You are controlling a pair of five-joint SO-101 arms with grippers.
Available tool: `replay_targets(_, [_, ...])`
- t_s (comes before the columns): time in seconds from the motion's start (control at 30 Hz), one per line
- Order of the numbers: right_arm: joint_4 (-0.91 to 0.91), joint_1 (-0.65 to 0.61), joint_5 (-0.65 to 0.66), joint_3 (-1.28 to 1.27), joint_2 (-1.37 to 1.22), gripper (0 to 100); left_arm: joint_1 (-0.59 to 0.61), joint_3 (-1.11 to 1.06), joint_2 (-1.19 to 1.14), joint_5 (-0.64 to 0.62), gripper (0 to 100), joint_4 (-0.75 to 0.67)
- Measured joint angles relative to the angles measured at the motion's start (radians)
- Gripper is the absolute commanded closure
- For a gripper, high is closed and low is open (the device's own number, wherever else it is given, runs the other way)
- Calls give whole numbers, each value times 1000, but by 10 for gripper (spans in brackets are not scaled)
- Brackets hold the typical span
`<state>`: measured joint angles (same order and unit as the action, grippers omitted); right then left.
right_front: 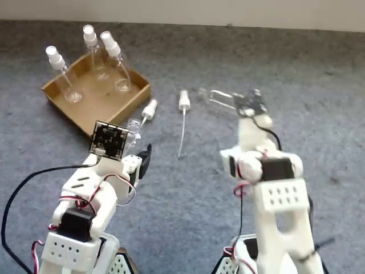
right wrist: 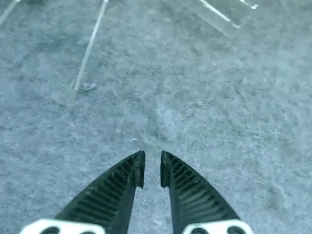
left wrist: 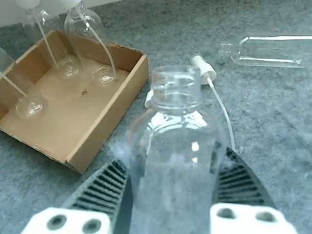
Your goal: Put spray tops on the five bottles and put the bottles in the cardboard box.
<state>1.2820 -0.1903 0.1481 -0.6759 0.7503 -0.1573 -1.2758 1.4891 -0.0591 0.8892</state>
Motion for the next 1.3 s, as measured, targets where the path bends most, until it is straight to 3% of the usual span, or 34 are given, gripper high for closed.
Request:
replay_targets(0.27, [0,-95,-94,278,-377,833,0,-140,259,-46,965,-3])
replay_targets(0.37, [0,-127,-100,385,-502,829,52,-149,319,-46,965,-3])
replay_targets(0.87, [-9,-230,-103,974,-1082,825,230,-155,327,-51,965,-3])
replay_targets(1.3, [-9,-230,-103,1424,-1498,825,238,-190,328,-51,965,-3])
